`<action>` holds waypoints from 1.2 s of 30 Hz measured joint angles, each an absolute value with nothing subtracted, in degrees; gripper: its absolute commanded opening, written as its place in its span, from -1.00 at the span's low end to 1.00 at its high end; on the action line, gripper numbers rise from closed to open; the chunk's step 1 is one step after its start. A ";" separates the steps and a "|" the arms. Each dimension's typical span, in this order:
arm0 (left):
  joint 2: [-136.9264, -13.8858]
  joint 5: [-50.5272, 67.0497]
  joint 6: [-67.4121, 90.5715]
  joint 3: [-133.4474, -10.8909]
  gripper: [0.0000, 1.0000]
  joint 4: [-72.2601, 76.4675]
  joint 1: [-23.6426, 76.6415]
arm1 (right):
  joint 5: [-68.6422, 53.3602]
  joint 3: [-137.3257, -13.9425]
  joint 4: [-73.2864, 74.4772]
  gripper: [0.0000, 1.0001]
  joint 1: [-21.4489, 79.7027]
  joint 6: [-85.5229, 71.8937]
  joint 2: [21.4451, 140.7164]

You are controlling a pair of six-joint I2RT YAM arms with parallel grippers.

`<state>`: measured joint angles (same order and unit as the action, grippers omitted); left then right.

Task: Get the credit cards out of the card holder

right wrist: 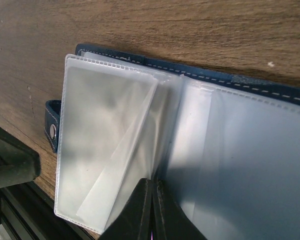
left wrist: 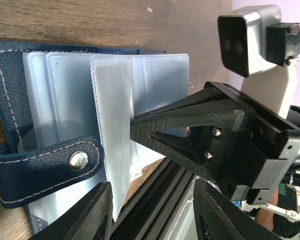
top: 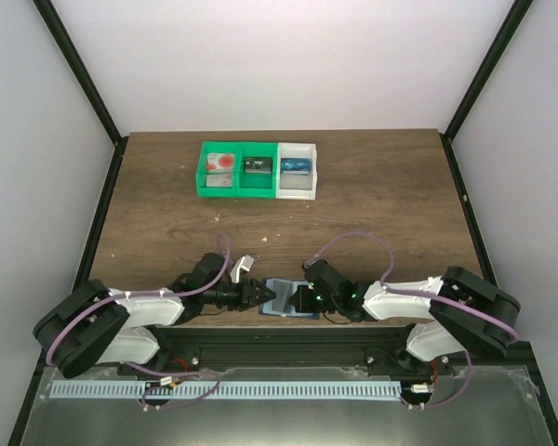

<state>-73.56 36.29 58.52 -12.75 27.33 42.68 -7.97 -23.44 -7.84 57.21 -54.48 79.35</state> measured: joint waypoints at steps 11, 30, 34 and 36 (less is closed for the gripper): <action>-80.05 36.56 59.90 -13.10 -0.07 32.84 44.21 | -7.94 -23.03 -8.47 -0.96 57.21 -54.76 79.20; -82.54 36.64 60.42 -14.06 -0.37 35.20 45.67 | -8.47 -22.15 -9.47 -0.76 57.21 -55.00 77.97; -82.56 36.64 60.42 -14.59 -0.36 35.14 46.15 | -8.49 -21.61 -9.41 -0.76 57.21 -54.96 76.12; -82.56 36.64 60.42 -14.90 -0.36 35.16 46.35 | -8.49 -21.52 -9.21 -0.76 57.21 -54.96 75.07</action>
<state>-82.56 36.64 60.42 -14.90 35.16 46.35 -8.49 -21.52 -9.21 57.21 -54.96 75.07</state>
